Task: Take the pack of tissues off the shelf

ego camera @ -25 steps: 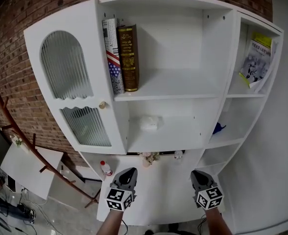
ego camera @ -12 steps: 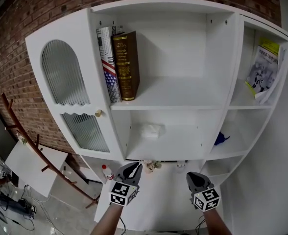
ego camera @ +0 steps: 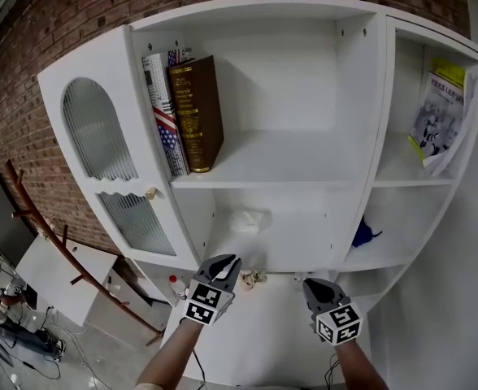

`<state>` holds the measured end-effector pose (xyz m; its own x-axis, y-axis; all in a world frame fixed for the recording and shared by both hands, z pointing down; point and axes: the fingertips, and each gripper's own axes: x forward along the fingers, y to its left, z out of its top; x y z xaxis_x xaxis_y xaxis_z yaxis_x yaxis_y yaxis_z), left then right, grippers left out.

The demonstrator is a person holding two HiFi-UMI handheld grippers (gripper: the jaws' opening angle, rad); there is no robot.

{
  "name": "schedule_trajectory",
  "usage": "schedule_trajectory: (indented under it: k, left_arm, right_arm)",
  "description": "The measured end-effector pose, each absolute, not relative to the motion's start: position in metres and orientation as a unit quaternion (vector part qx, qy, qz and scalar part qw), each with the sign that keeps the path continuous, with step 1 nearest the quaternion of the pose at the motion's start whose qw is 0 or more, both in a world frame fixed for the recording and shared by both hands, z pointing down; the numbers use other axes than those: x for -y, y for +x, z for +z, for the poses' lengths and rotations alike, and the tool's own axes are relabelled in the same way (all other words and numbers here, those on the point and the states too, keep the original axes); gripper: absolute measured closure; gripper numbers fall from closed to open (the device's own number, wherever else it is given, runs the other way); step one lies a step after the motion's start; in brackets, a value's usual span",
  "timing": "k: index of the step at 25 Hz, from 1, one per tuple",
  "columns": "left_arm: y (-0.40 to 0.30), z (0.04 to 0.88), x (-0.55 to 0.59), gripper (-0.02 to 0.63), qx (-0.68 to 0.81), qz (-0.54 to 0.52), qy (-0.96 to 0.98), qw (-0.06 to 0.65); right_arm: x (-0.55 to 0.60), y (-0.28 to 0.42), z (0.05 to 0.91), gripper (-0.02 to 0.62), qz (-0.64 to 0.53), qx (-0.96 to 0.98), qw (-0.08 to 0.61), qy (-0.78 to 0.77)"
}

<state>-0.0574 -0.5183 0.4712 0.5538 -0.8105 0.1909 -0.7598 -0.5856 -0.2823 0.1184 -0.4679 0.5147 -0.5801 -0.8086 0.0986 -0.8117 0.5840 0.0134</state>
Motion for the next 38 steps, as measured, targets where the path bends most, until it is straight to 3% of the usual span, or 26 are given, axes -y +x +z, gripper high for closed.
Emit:
schedule_trajectory:
  k: [7, 12, 17, 38]
  left_arm:
    - [-0.031, 0.459, 0.549, 0.572, -0.436, -0.204, -0.869, 0.117]
    - [-0.019, 0.464, 0.578, 0.514, -0.43, -0.249, -0.859, 0.125]
    - [-0.015, 0.473, 0.608, 0.503, -0.427, -0.301, -0.842, 0.135]
    - [-0.021, 0.538, 0.689, 0.362, -0.374, -0.47, -0.799, -0.004]
  right_arm:
    - [0.47, 0.114, 0.517, 0.561, 0.019, 0.901, 0.046, 0.431]
    - [0.472, 0.115, 0.522, 0.561, 0.024, 0.906, 0.044, 0.421]
    - [0.473, 0.115, 0.523, 0.561, 0.027, 0.91, 0.041, 0.412]
    - [0.493, 0.102, 0.506, 0.561, 0.019, 0.921, 0.04, 0.387]
